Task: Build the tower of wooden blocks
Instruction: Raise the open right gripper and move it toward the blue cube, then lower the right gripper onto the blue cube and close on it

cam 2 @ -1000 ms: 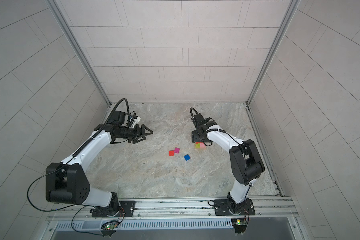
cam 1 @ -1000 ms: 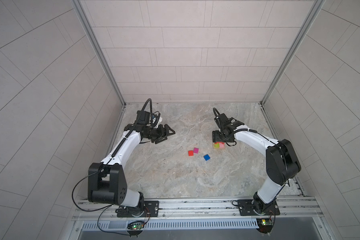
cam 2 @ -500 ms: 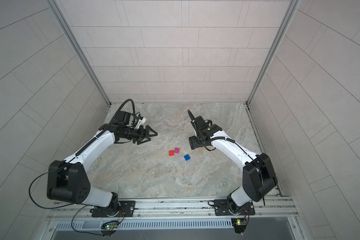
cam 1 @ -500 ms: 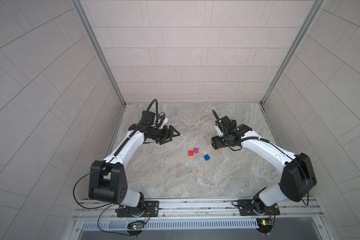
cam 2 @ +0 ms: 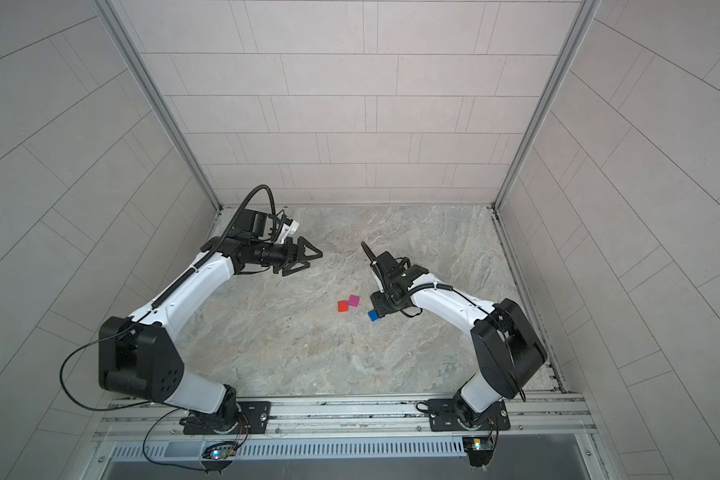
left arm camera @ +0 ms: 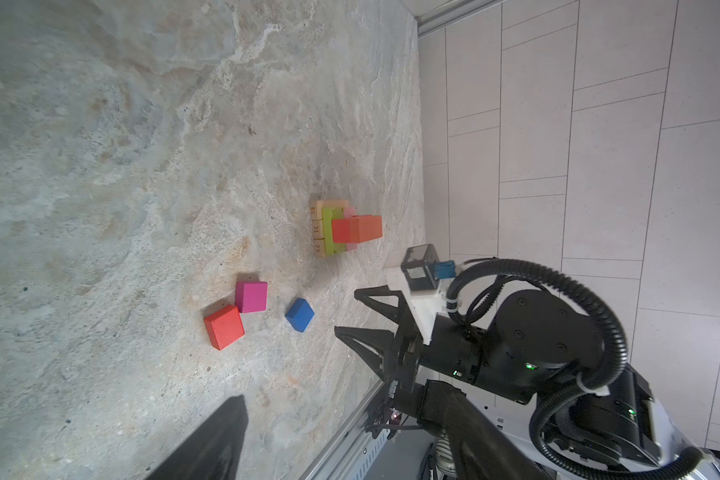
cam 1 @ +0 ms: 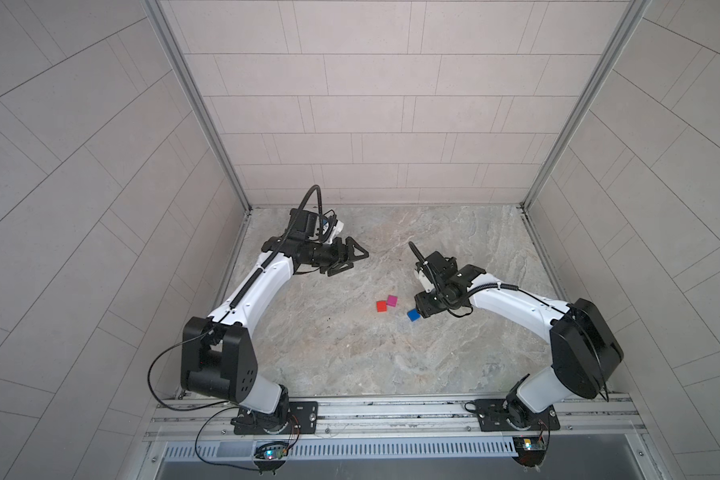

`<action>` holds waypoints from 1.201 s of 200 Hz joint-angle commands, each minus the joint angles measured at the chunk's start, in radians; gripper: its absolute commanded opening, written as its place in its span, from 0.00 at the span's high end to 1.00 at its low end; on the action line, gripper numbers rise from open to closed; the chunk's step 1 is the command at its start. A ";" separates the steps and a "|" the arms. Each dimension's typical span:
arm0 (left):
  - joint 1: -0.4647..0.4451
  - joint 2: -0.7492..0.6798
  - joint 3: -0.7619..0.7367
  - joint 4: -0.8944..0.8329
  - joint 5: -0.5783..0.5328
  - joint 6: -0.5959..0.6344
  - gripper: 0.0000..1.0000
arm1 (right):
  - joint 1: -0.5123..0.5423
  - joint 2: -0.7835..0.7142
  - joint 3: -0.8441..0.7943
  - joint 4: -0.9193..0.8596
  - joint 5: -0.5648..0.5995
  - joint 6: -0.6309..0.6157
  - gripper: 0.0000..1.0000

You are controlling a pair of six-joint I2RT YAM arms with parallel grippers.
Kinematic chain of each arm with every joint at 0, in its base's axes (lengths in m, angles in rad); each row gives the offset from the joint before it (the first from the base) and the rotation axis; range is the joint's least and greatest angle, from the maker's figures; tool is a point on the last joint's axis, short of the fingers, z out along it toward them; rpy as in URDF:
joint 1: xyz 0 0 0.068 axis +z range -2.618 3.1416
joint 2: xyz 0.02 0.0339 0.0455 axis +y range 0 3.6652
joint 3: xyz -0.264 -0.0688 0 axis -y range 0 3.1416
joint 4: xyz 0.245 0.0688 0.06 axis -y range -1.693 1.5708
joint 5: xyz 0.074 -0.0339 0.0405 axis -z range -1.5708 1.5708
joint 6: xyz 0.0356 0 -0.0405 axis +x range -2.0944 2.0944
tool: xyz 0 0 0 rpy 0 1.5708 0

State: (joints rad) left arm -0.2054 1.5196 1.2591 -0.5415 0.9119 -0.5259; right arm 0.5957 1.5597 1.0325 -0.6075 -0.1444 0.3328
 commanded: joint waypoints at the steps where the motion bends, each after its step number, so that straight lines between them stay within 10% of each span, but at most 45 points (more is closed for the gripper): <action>1: -0.003 0.032 0.007 -0.029 -0.016 0.033 0.18 | 0.020 0.005 -0.039 0.090 -0.041 -0.001 0.40; 240: 0.000 -0.003 -0.069 -0.006 0.009 0.049 0.18 | 0.079 0.181 0.025 0.110 0.068 -0.018 0.60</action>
State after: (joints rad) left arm -0.2054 1.5463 1.1999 -0.5499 0.9058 -0.4965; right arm 0.6678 1.7245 1.0470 -0.4686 -0.1009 0.3237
